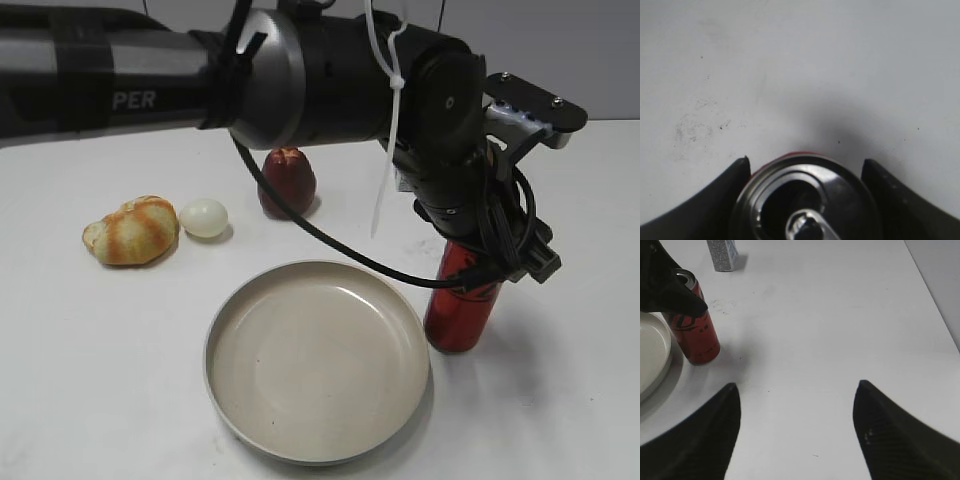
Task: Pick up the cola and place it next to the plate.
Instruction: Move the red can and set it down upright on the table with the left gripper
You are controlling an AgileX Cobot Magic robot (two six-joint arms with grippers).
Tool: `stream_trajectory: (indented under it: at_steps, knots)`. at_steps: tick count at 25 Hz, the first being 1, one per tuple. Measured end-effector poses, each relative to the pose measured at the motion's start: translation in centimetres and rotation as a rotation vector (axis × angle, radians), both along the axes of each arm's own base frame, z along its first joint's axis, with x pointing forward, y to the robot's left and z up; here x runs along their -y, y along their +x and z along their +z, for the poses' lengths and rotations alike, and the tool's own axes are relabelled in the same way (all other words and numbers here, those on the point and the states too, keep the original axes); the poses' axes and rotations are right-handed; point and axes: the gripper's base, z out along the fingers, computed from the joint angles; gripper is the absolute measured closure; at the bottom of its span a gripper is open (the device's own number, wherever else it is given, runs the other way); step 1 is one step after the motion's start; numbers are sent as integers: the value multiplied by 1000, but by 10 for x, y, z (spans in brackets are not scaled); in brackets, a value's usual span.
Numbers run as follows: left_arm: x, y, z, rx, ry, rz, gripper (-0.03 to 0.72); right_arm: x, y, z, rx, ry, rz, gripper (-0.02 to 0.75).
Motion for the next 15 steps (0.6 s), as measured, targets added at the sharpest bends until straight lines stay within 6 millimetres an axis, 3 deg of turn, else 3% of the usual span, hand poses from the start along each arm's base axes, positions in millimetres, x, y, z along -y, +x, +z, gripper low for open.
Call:
stream_trajectory:
  at_steps: [3, 8, 11, 15]
  knots:
    - [0, 0, 0, 1, 0, 0, 55, 0, 0, 0, 0, 0, 0, 204]
    - [-5, 2, 16, 22, -20, 7, 24, 0, 0, 0, 0, 0, 0, 204]
    - [-17, 11, 52, 37, -67, 51, 22, 0, 0, 0, 0, 0, 0, 204]
    - [-57, 33, 119, 54, -99, 125, 24, 0, 0, 0, 0, 0, 0, 204]
